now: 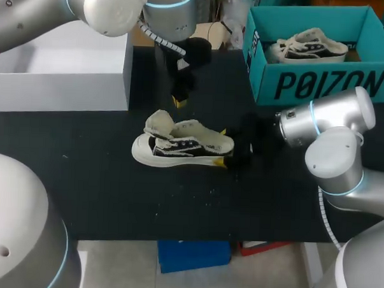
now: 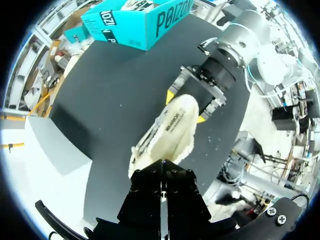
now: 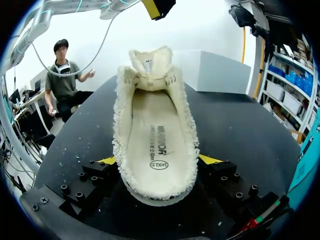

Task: Take the shoe out of the shoebox, open the shoe tongue, remove and reinsert the insole, then place the shoe into the shoebox

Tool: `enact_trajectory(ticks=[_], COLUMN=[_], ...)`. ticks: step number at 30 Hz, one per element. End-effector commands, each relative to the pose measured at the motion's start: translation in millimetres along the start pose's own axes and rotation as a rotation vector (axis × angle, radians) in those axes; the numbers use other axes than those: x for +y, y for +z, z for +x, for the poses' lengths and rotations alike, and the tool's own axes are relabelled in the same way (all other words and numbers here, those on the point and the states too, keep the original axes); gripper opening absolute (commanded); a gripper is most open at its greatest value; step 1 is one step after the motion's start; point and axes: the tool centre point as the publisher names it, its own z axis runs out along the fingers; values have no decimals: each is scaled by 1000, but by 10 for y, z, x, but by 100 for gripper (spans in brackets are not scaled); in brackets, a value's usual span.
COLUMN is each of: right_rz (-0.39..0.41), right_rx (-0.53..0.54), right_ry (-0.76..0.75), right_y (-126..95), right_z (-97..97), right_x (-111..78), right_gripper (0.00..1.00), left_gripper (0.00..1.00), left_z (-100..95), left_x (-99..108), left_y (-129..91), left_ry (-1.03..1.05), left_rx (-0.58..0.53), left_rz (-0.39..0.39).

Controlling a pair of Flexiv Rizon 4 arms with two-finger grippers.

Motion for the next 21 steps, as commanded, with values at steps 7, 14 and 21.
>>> enact_trajectory(ticks=[7, 14, 21], right_rz=[1, 1, 1], right_rx=[-1, -1, -1], right_ry=[1, 1, 1], right_y=[27, 27, 27], right_z=[-9, -9, -9], right_x=[-15, -15, -15], right_gripper=[0, 0, 0], left_gripper=[0, 0, 0], left_z=[-50, 3, 100], left_x=[-144, -262, -314], left_y=[95, 281, 564], left_ry=[844, 910, 943], left_rx=[348, 375, 407], left_rz=[-36, -87, -162])
